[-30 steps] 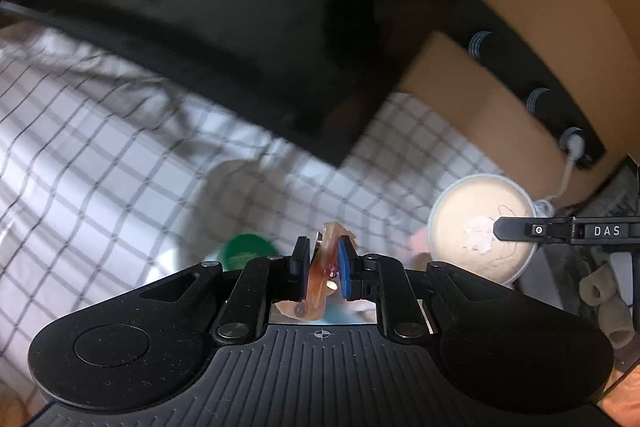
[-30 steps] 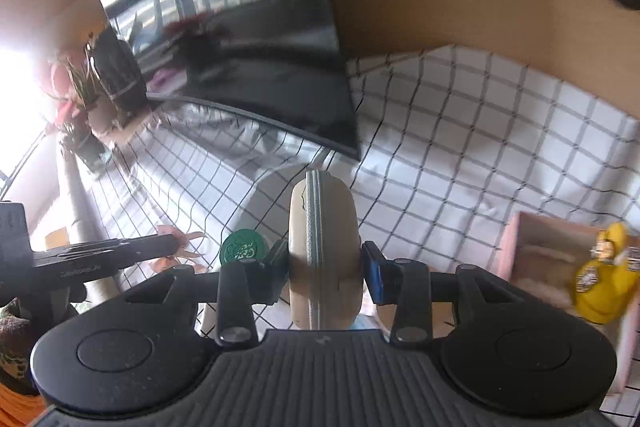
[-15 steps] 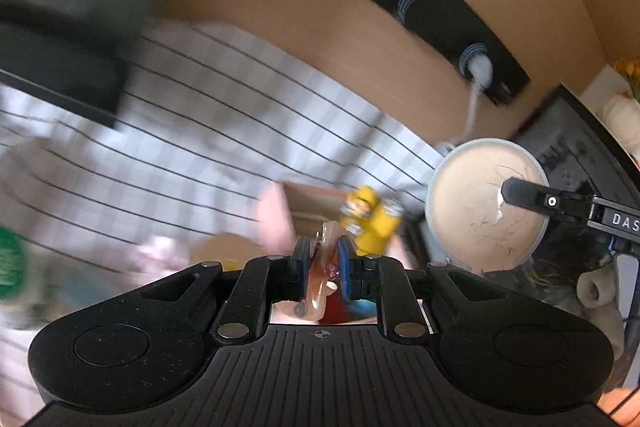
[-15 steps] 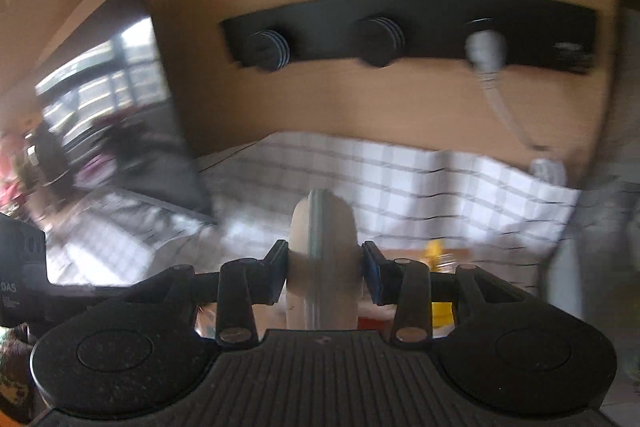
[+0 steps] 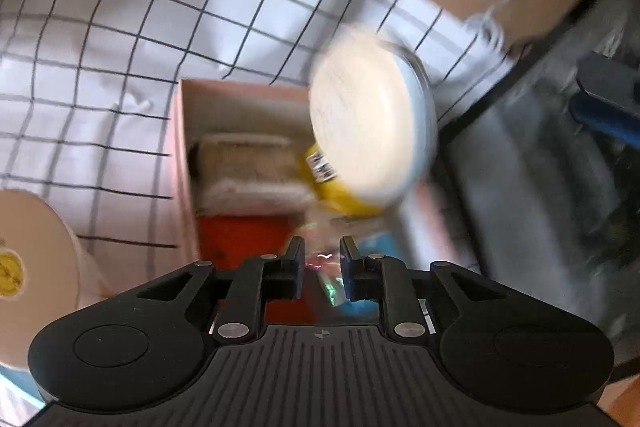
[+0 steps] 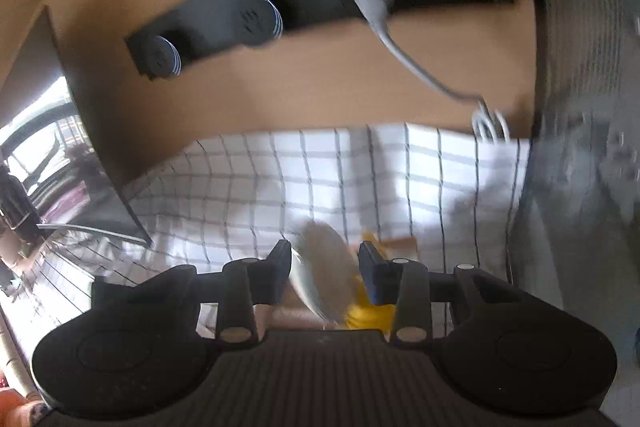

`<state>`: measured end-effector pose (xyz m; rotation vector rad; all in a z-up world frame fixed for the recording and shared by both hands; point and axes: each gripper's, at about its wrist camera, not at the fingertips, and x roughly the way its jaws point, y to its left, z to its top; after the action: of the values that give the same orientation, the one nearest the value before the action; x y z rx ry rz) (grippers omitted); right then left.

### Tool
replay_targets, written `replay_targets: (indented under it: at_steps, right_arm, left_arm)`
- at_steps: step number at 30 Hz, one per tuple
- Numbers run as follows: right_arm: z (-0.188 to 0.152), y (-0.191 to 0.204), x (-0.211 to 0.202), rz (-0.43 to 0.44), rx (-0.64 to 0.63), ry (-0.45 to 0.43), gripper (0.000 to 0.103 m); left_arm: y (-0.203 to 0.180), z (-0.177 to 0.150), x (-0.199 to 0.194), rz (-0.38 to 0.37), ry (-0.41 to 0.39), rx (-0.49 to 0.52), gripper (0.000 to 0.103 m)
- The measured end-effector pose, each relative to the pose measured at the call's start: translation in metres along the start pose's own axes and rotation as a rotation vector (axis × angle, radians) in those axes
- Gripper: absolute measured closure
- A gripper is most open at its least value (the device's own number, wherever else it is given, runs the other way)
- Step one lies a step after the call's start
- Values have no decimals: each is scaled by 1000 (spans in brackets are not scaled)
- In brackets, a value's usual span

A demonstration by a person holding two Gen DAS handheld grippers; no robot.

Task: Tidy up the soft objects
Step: 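Carry both items to the pink box and open both grippers over it, then move the left gripper back to the blue face mask and grasp it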

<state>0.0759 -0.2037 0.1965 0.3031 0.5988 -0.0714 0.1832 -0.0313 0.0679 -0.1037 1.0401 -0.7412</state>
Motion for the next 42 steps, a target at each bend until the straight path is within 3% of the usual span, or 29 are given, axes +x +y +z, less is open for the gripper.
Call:
replay_targets:
  at_steps: [3,13,17,22,26,29,33,37,42]
  right_arm:
    - [-10,-17,18,-14,47,62,66]
    - [-27,-8,47,-1,30,144,60]
    - [-31,14,50,11,-16,153,38]
    - [-39,52,50,37,-96,164,33]
    - [-56,100,49,98,-235,188,27]
    - [-81,137,53,183,-351,239,20]
    - [-126,176,84,258,-448,361,20]
    - [-163,200,121,244,-512,408,20]
    - [-180,207,149,208,-472,402,20]
  left_arm:
    - [0,-4,-1,50,2,35,82]
    - [-11,-30,-66,-4,-105,97,82]
    - [16,-56,-100,57,-184,64,81]
    - [76,-94,-139,247,-268,-110,81]
    - [129,-124,-161,350,-298,-359,81]
    - [157,-143,-174,351,-319,-480,81]
    - [177,-160,-188,335,-302,-525,81]
    - [191,-180,-205,318,-274,-531,81]
    - [207,-198,-221,331,-257,-552,81]
